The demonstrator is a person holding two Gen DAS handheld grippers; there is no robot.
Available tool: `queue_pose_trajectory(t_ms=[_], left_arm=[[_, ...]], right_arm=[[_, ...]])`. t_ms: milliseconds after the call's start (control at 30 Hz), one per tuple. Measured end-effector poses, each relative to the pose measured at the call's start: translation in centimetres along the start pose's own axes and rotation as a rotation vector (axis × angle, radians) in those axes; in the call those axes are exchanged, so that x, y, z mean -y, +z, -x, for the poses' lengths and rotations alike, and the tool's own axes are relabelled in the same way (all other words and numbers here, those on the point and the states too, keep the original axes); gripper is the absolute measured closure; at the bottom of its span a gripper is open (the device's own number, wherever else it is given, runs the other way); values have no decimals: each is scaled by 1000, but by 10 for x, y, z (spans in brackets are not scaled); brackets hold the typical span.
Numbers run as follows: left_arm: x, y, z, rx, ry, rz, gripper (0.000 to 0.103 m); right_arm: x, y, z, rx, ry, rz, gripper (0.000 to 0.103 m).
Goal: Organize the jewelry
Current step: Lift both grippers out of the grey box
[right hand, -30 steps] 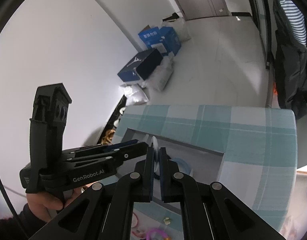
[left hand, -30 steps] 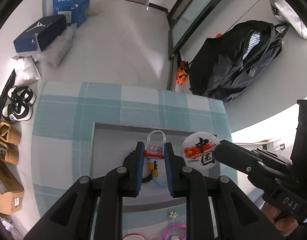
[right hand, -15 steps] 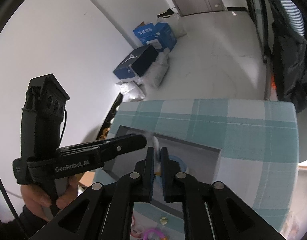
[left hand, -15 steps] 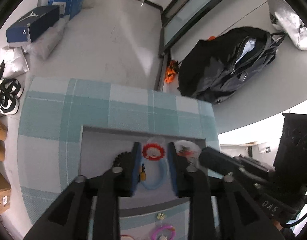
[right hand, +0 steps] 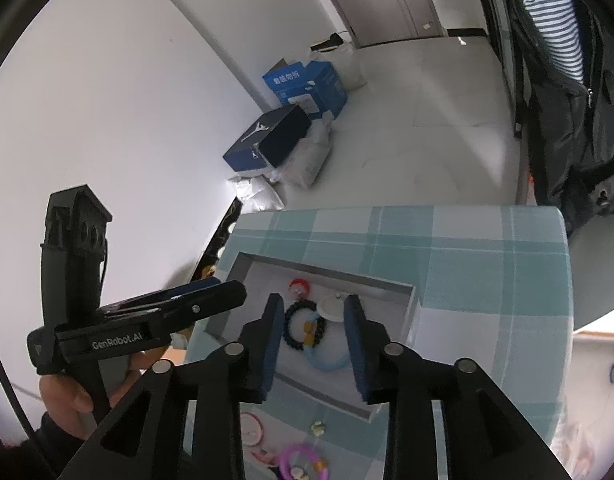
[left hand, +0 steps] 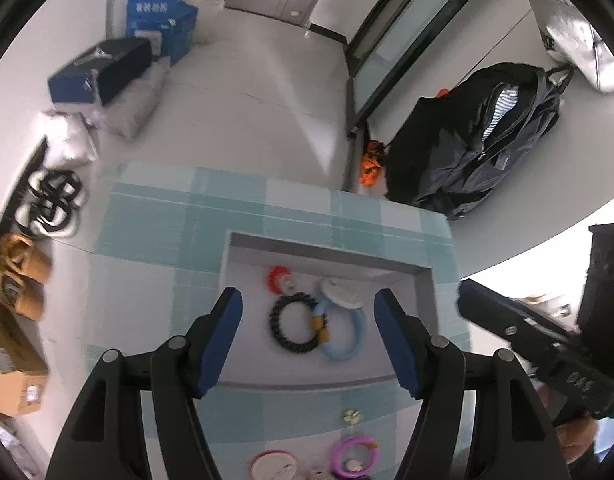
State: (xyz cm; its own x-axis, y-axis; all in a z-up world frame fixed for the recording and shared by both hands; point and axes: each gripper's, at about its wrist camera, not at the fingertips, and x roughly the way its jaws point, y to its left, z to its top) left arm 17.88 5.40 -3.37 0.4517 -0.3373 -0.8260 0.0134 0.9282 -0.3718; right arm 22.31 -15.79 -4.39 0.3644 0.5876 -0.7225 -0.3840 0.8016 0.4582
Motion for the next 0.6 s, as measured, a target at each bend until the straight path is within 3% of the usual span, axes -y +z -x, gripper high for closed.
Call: queue_pose_trajectory(t_ms=[100,367,500,600], left_arm=[[3,-4,6,30,56,-25,39],[10,-26,22,93,146,-49,39],[16,-41,31,117,195,-80,39],[18,-48,41,144,205,-93,39]], right_arm=[[-2,-4,6,19,-6,-5,59],[-13,-16,20,53,1,21,52],[-18,-24,31,86,-1,39,37],[-21,-32,38,98,-5,53,32]])
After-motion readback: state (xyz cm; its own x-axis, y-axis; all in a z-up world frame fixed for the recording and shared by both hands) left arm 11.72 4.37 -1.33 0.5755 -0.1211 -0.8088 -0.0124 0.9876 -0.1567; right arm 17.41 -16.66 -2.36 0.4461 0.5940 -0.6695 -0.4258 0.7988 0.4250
